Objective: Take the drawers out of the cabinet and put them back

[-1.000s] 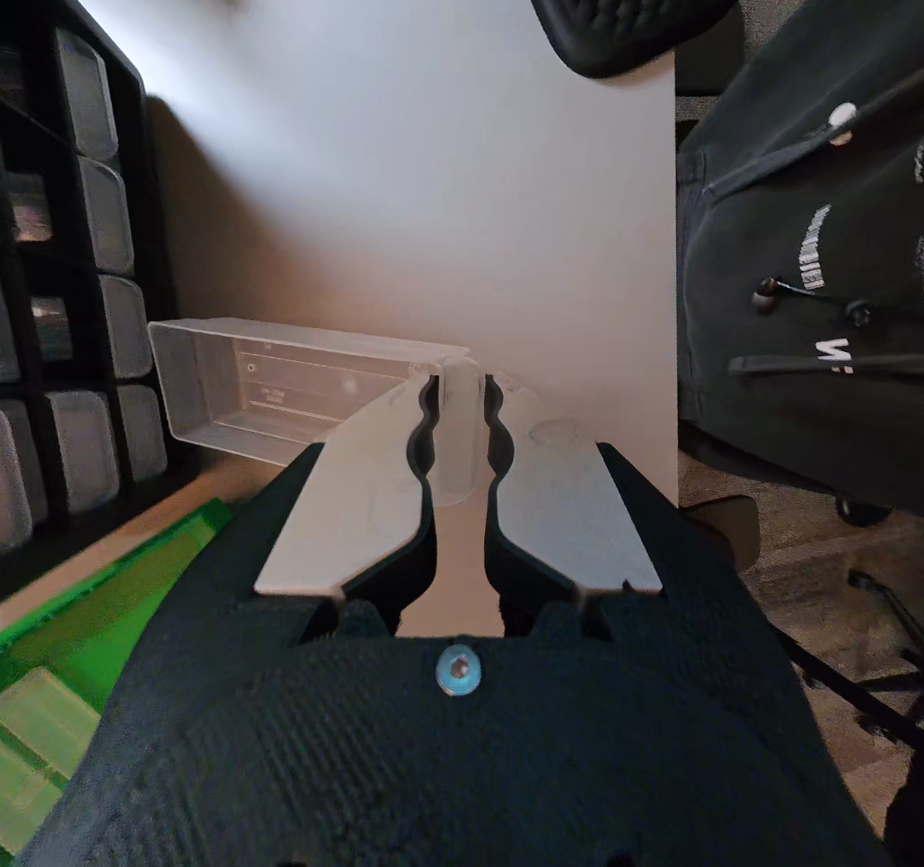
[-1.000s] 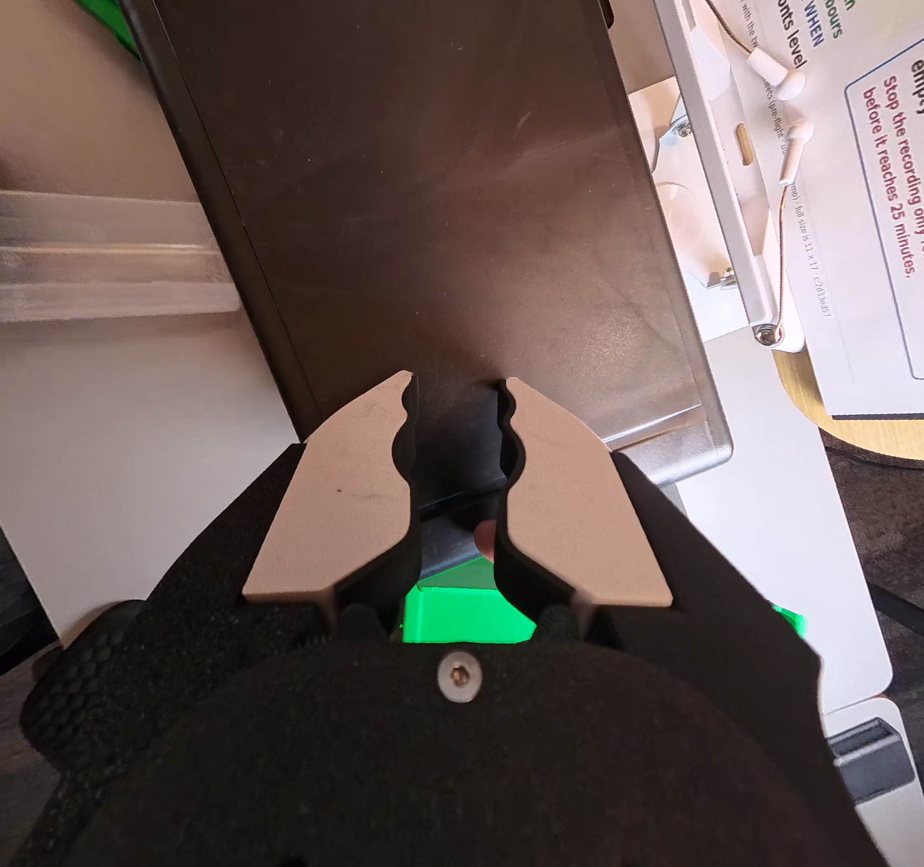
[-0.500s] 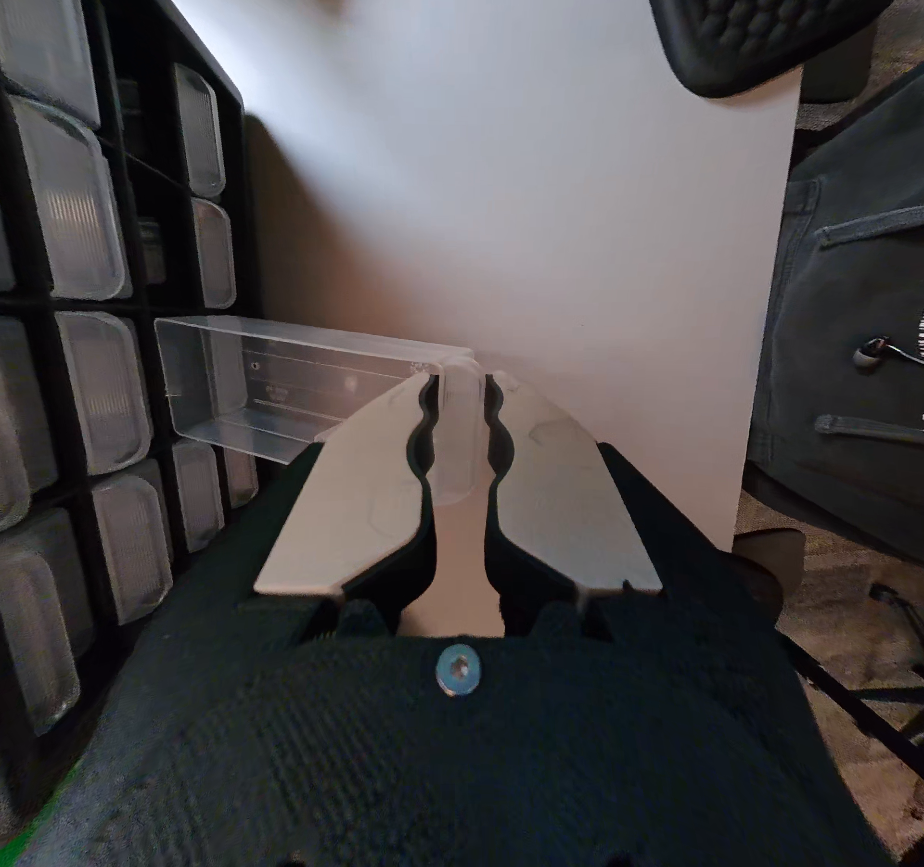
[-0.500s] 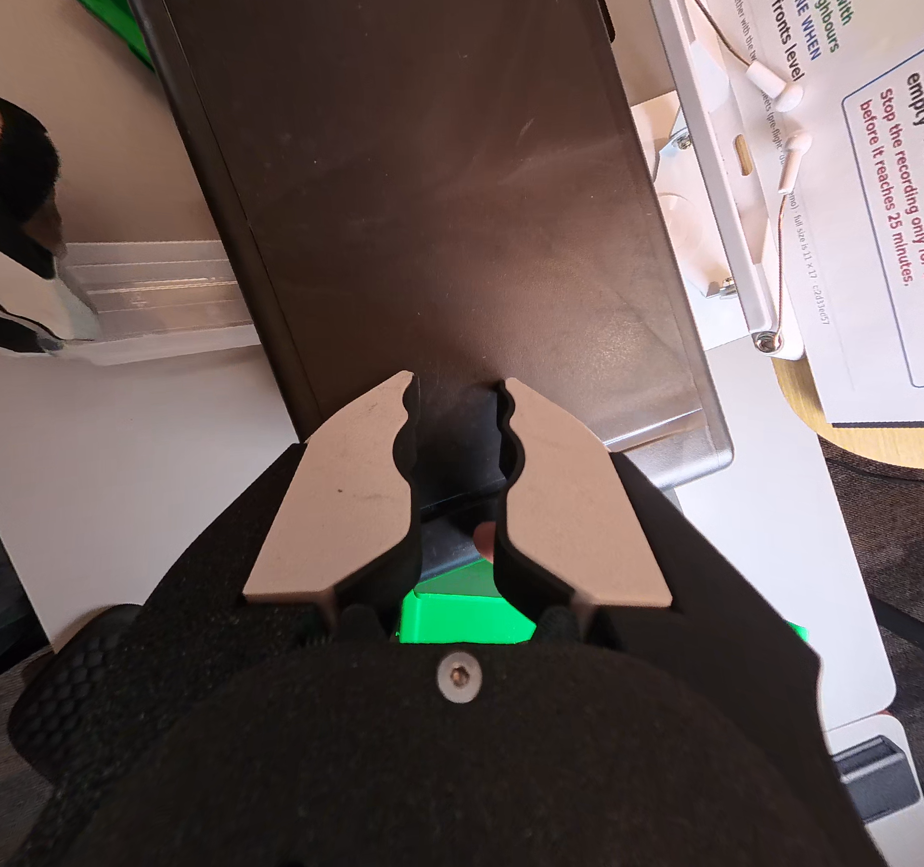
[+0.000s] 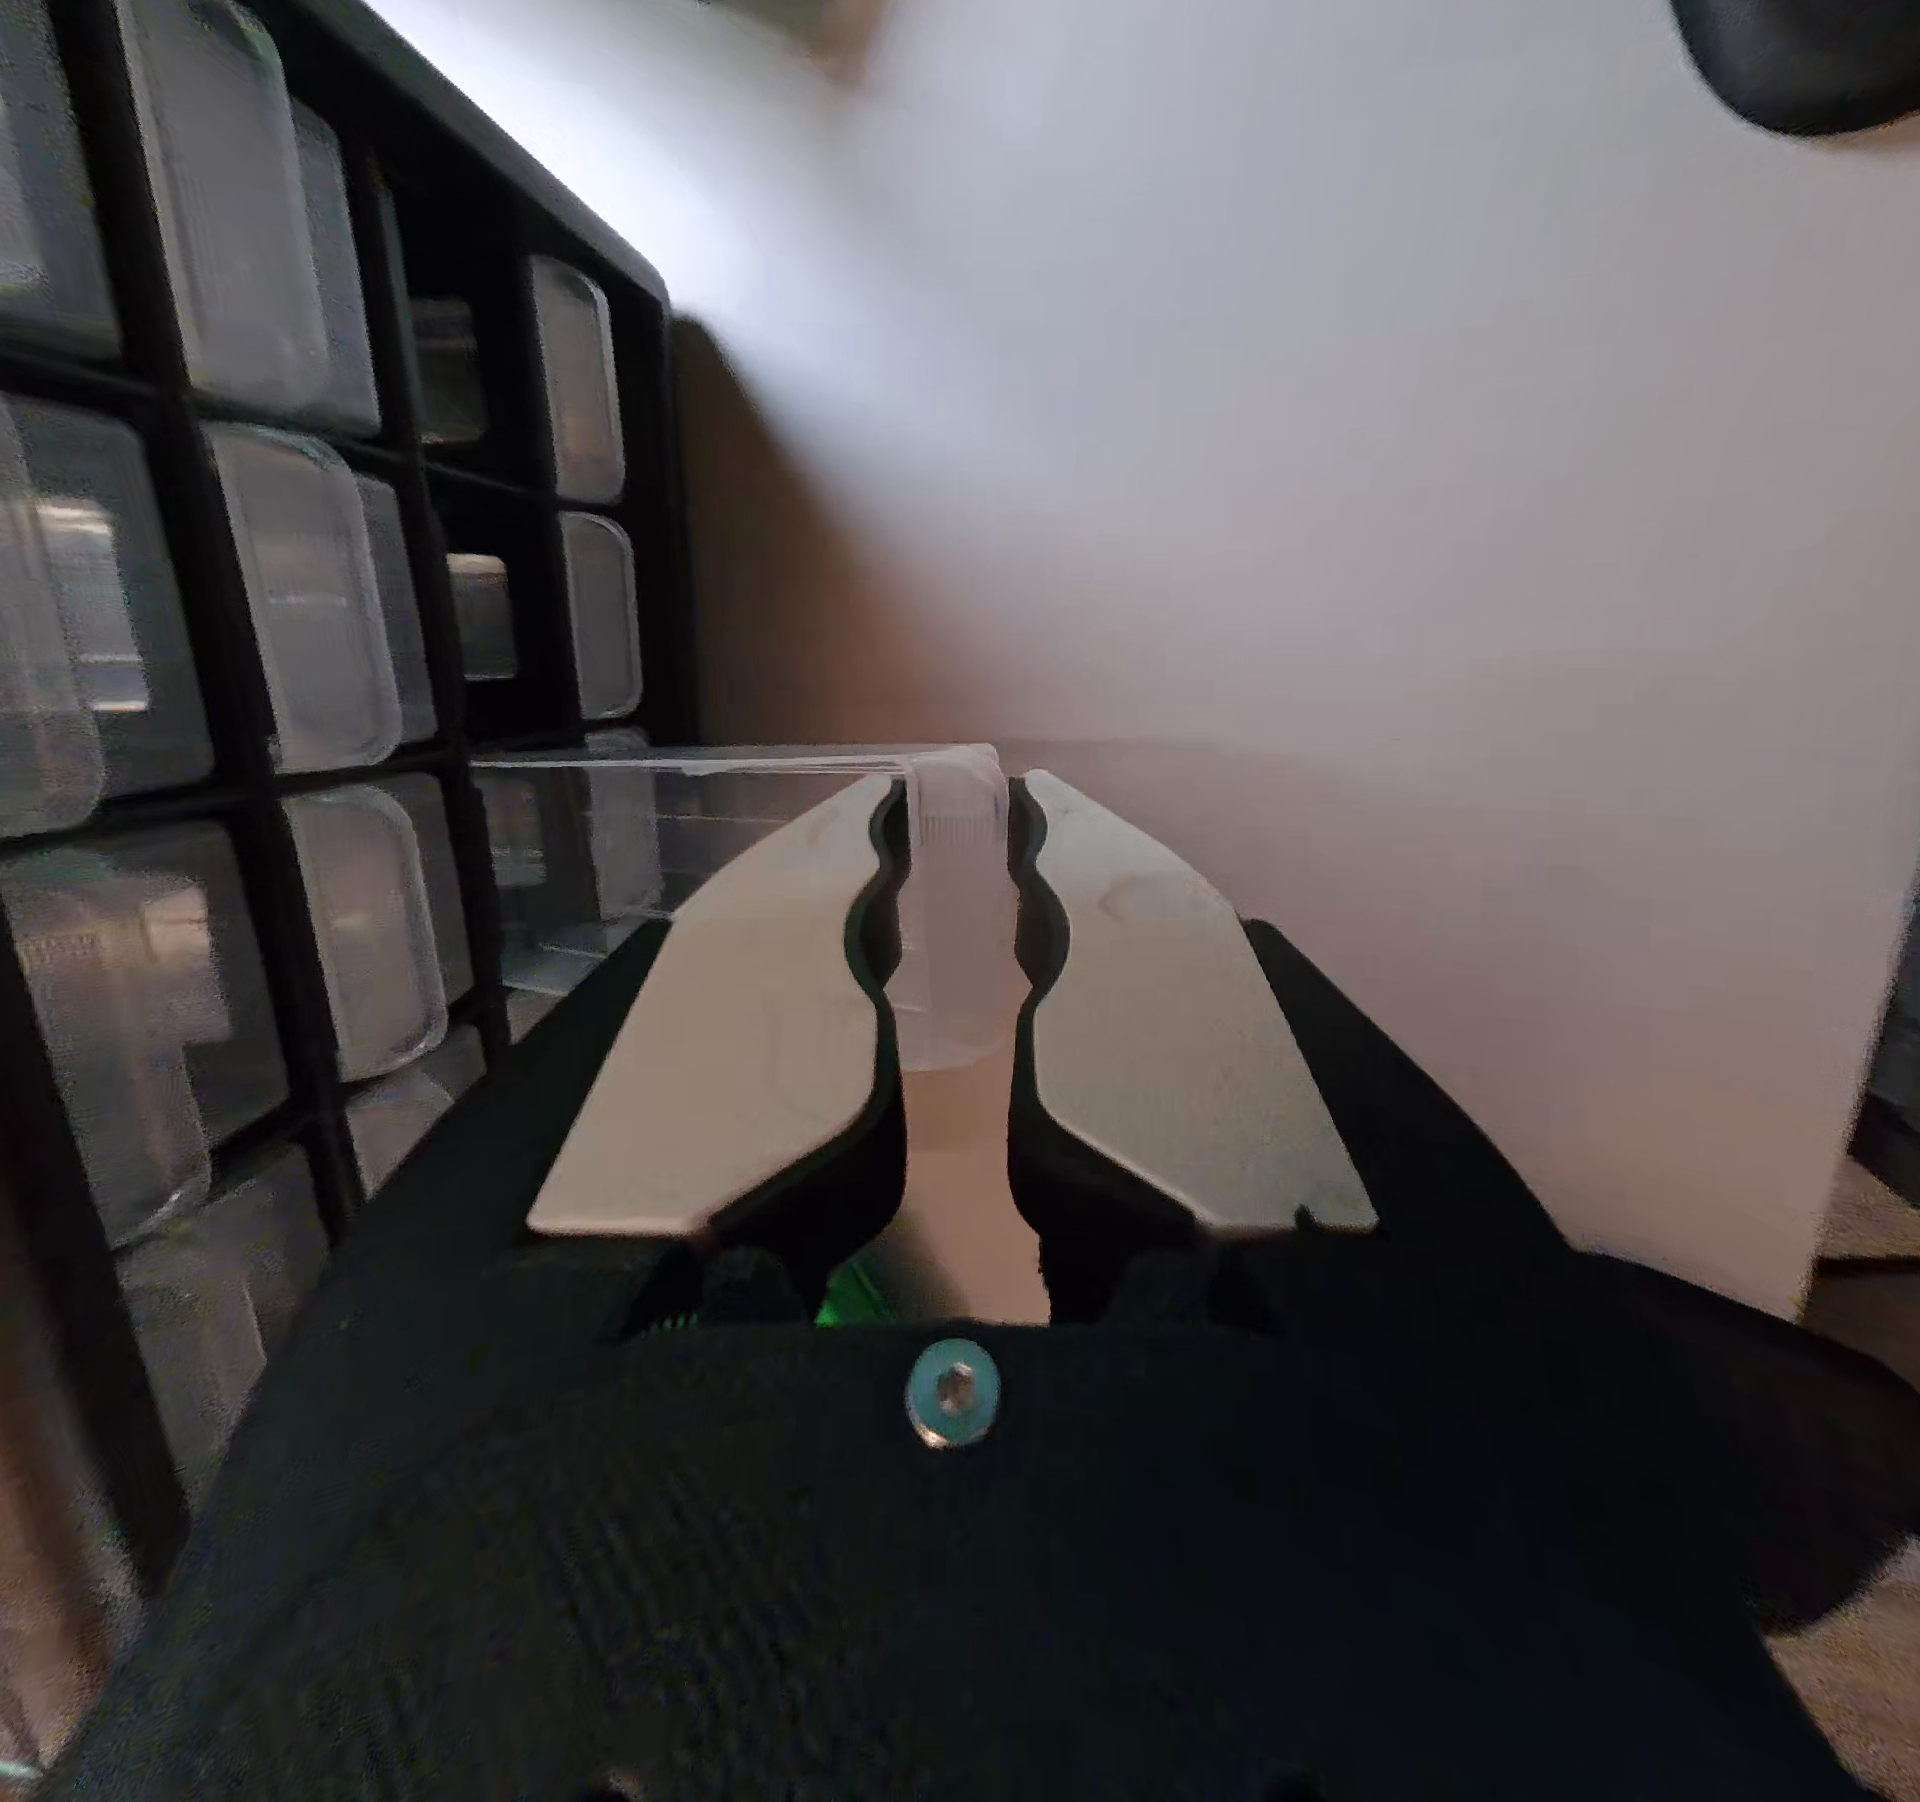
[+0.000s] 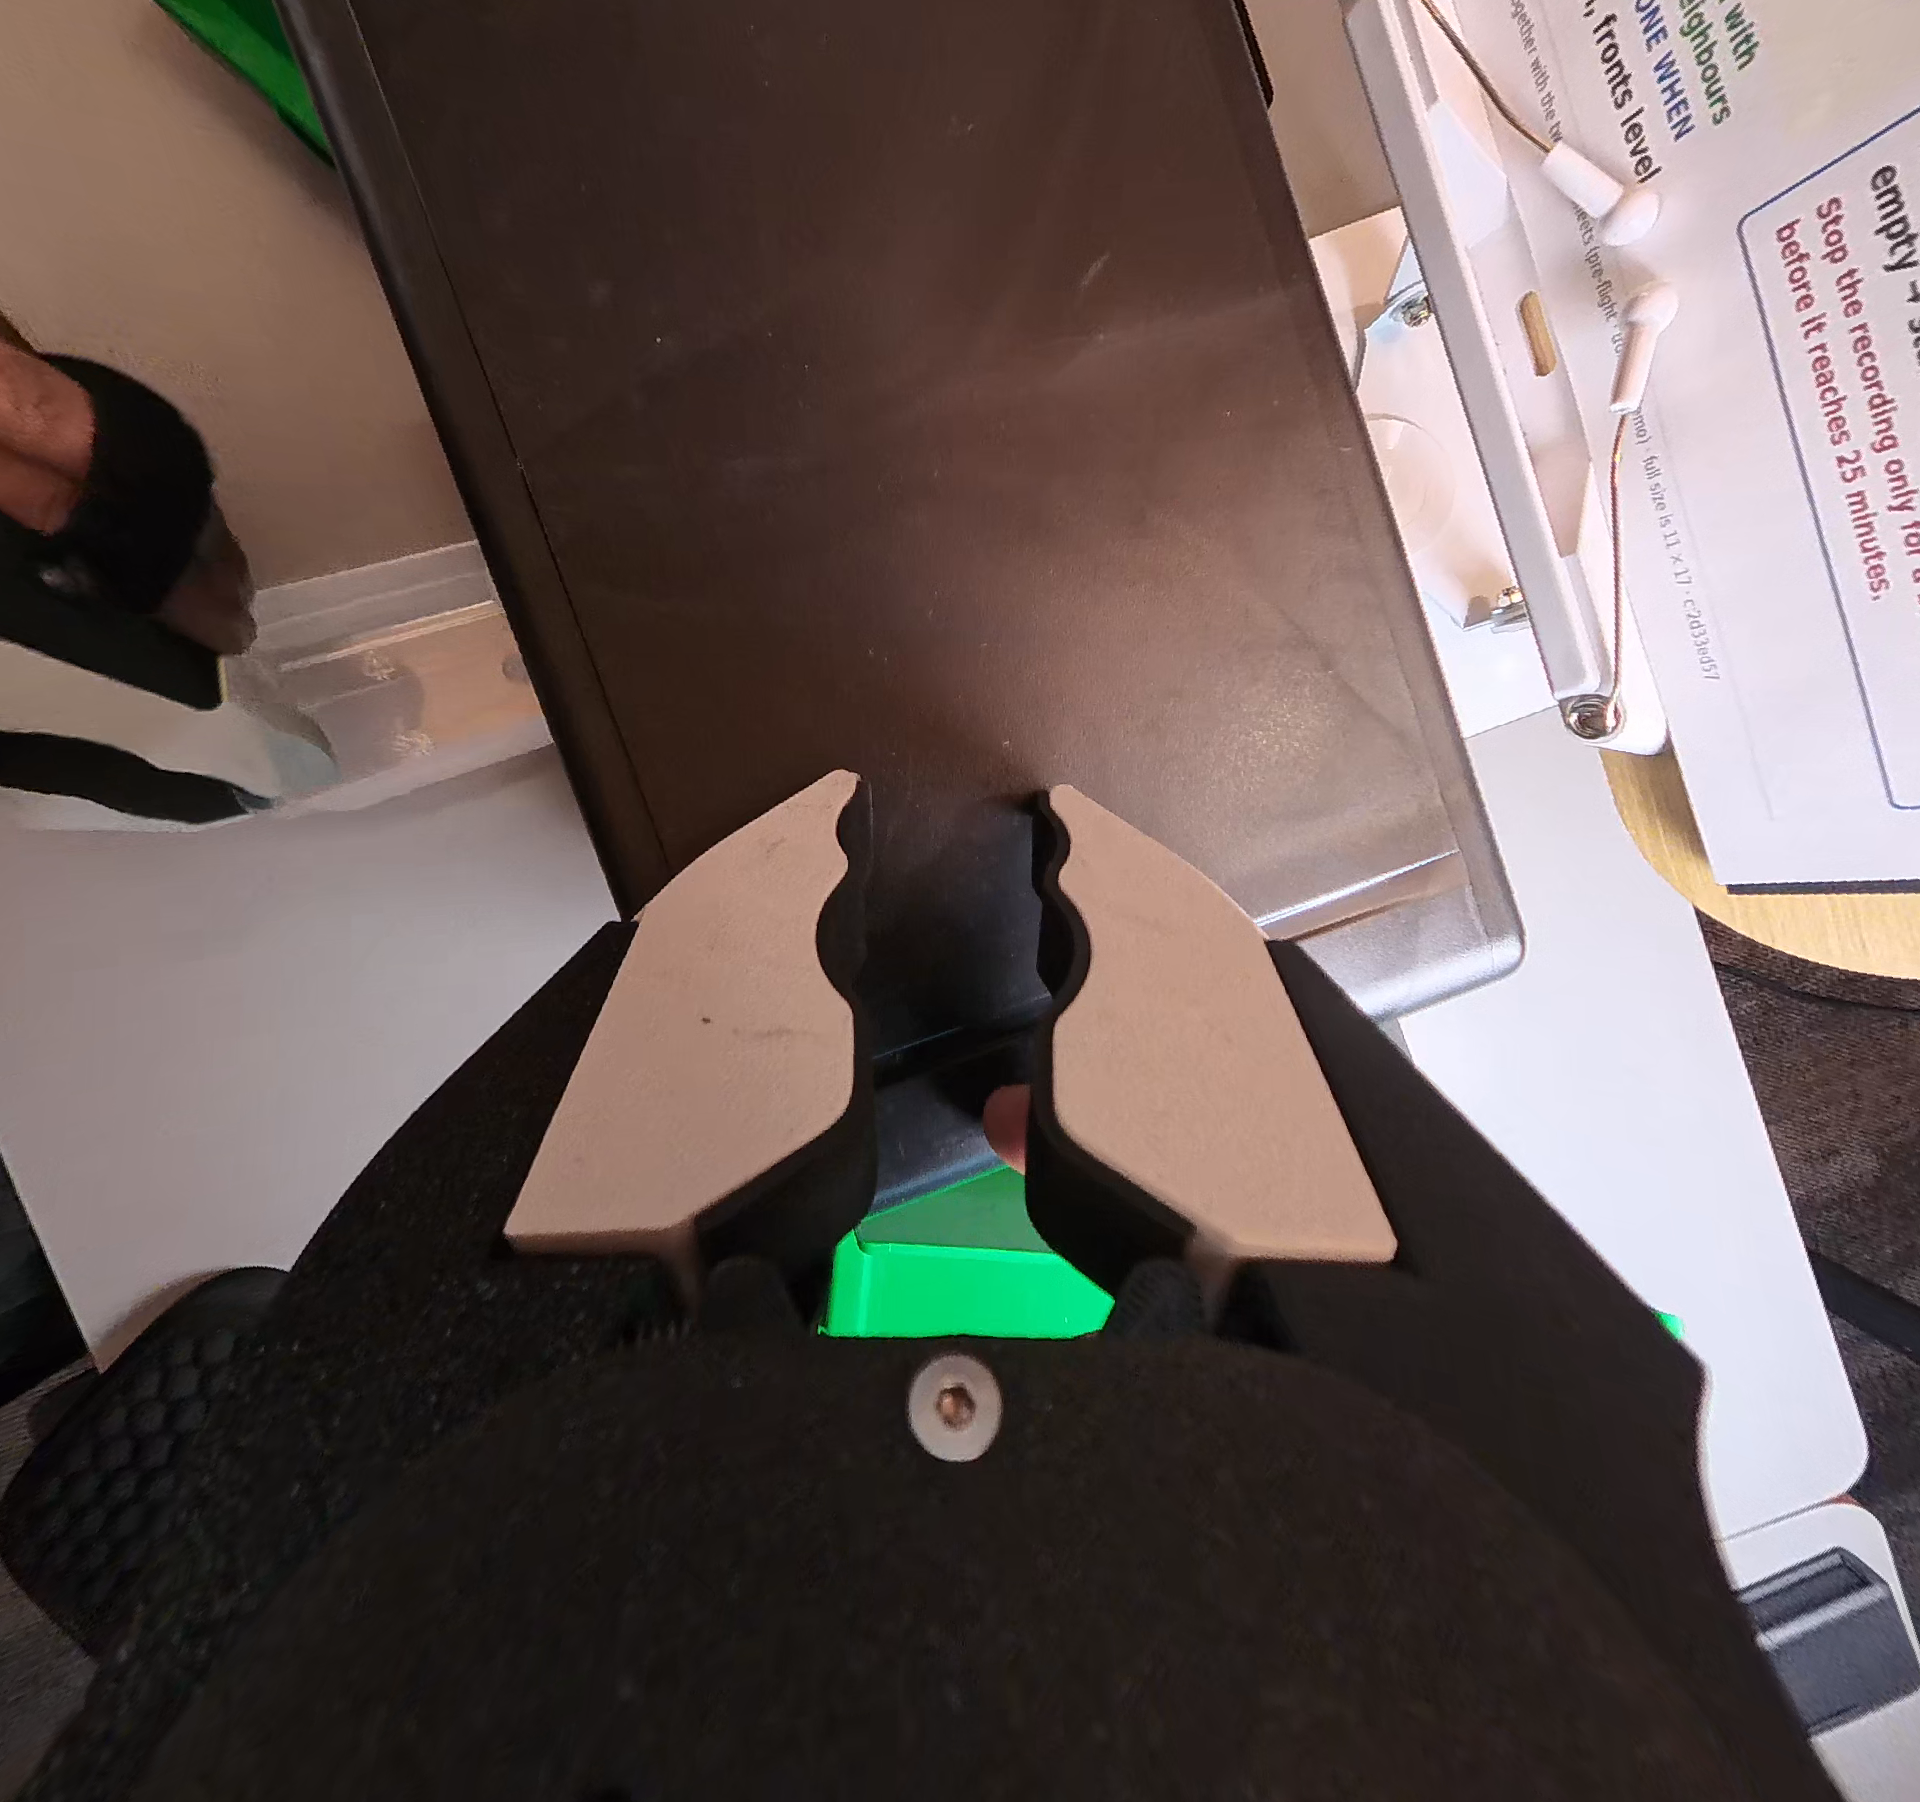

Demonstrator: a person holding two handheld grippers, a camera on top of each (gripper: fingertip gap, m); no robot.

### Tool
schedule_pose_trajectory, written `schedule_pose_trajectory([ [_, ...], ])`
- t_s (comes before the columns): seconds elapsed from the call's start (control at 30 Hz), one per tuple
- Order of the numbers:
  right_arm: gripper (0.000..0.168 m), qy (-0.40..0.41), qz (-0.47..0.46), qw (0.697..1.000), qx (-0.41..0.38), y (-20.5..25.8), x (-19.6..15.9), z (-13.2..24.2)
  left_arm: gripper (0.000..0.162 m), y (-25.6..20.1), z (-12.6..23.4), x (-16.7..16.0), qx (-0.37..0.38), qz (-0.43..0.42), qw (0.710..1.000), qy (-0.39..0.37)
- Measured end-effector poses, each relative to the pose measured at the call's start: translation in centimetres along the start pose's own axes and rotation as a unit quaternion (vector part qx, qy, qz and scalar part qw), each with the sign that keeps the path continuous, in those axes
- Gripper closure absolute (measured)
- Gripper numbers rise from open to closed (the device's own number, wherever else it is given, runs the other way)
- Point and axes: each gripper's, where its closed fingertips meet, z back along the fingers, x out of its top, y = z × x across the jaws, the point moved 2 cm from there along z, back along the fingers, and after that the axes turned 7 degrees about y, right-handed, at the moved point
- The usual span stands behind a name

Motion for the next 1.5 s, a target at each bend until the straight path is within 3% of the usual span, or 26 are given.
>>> schedule_pose_trajectory([
  [0.03, 0.139, 0.0, 0.0, 1.0, 0.0, 0.0, 0.0, 0.0, 0.144, -0.1, -0.2, 0.1, 0.017, -0.008, 1.0, 0.0],
  [0.43, 0.139, 0.008, -0.001, 1.0, -0.001, 0.0, 0.0, 0.0, 0.144, 0.9, -3.9, -2.9, 0.181, -0.077, 0.98, -0.007],
  [0.5, 0.139, 0.009, -0.001, 1.0, 0.0, 0.0, 0.0, 0.0, 0.143, 1.8, -4.1, -2.7, 0.19, -0.062, 0.979, -0.033],
  [0.7, 0.139, 0.006, -0.003, 1.0, 0.0, 0.0, 0.0, 0.0, 0.122, 6.4, -4.1, -2.6, 0.277, -0.014, 0.956, -0.094],
  [0.87, 0.139, 0.002, -0.002, 1.0, 0.001, 0.0, 0.0, 0.0, 0.115, 5.7, -2.8, -3.0, 0.277, 0.034, 0.945, -0.172],
  [1.0, 0.139, 0.0, 0.002, 1.0, 0.003, 0.0, 0.0, 0.0, 0.14, 3.4, -2.2, -3.9, 0.256, 0.059, 0.942, -0.21],
  [1.13, 0.142, -0.001, 0.001, 1.0, 0.003, -0.2, 0.0, 0.0, 0.154, 4.1, -4.2, -5.1, 0.259, 0.117, 0.939, -0.193],
  [1.33, 0.143, -0.001, -0.001, 1.0, 0.002, -0.2, 0.1, 0.0, 0.161, 7.9, -4.4, -4.9, 0.28, 0.195, 0.914, -0.22],
  [1.5, 0.143, 0.007, 0.0, 1.0, 0.004, -0.3, 0.1, 0.0, 0.162, 8.8, -5.0, -4.1, 0.251, 0.237, 0.906, -0.245],
])
